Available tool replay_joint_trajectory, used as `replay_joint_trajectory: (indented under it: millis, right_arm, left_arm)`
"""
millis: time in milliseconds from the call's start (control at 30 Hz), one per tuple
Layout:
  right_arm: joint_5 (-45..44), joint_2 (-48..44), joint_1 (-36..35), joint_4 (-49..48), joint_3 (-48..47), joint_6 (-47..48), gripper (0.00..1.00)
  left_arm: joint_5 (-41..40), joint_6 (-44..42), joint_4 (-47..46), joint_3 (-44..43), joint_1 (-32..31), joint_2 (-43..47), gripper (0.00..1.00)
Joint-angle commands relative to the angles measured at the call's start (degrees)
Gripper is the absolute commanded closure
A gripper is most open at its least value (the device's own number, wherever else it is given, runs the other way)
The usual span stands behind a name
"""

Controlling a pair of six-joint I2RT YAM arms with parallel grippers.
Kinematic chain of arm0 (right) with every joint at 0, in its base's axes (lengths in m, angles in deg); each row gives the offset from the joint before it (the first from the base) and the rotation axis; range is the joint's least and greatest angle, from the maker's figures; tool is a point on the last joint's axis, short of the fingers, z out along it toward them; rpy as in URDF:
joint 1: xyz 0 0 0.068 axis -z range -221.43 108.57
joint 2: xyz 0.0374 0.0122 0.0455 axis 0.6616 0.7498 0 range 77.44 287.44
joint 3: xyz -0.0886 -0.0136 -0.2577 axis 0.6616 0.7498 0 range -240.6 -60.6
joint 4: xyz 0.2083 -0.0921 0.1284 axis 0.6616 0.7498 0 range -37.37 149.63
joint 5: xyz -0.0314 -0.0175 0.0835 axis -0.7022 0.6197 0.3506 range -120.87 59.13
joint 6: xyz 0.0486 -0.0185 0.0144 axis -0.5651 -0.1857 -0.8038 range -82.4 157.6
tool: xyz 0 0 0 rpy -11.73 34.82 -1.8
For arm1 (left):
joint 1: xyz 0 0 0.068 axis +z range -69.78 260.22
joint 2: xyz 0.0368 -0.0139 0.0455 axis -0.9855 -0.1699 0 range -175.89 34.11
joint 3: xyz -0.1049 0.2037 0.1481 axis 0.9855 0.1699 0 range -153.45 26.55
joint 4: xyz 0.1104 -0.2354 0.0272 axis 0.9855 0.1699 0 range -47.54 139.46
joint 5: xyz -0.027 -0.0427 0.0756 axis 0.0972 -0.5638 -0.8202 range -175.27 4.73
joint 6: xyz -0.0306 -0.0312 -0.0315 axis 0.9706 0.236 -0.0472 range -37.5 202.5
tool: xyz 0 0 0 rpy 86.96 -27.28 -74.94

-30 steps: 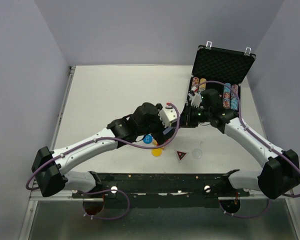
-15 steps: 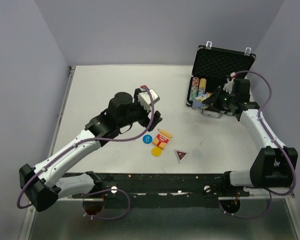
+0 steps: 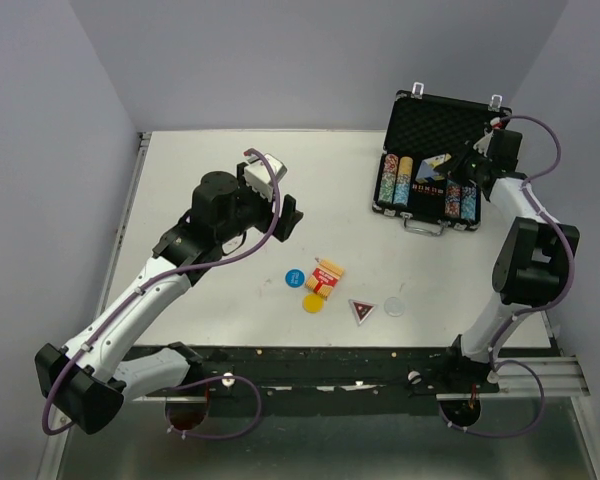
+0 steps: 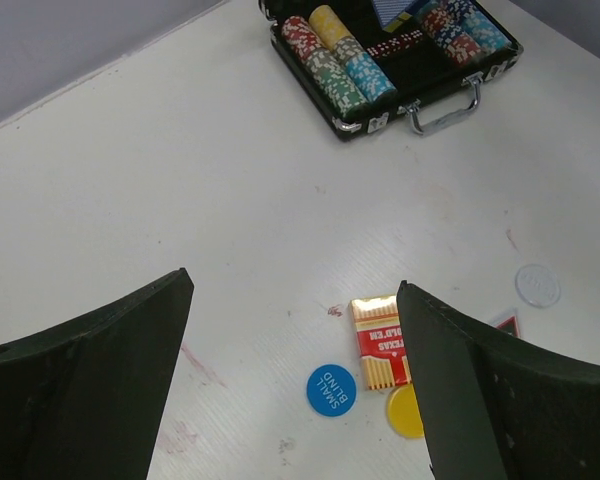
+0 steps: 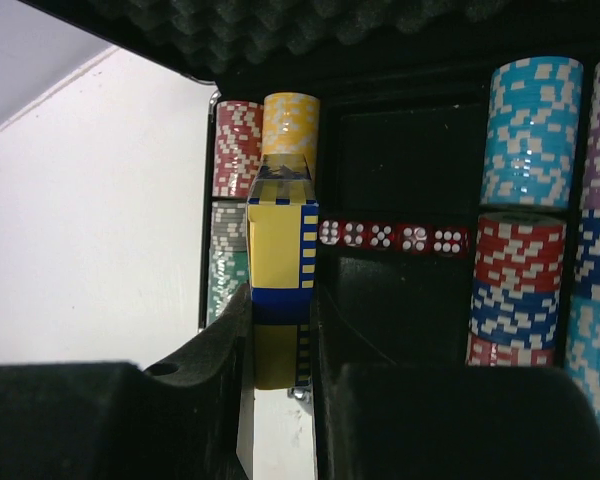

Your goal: Pack up texas hold em set

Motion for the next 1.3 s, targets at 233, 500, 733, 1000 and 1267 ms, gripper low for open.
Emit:
replay_joint_trajectory:
  millis: [233, 500, 733, 1000, 1267]
  right_arm:
    - [4.2, 11.4, 1.1, -1.2, -11.6, 4.1, 0.99]
    - [5.0, 14.5, 2.0, 1.4, -14.8, 4.7, 0.99]
    - [5.6, 17.2, 2.5, 5.4, -17.7, 4.7, 0.99]
    - [6.9, 20.1, 2.7, 7.8, -20.0, 4.8, 0.99]
    - [6.1, 25.0, 2.7, 13.0, -24.1, 5.3, 0.99]
  left_arm:
    - [1.4, 0.6, -1.2, 0.0, 0.5, -0.6, 0.01]
    - [1.8, 0.6, -1.3, 0.1, 0.5, -1.0, 0.01]
    - [1.7, 0.3, -1.2, 0.0, 0.5, -1.1, 0.01]
    - [1.8, 0.2, -1.1, 0.1, 0.4, -1.3, 0.01]
    - [2.2, 0.2, -1.3, 0.1, 0.4, -1.4, 0.01]
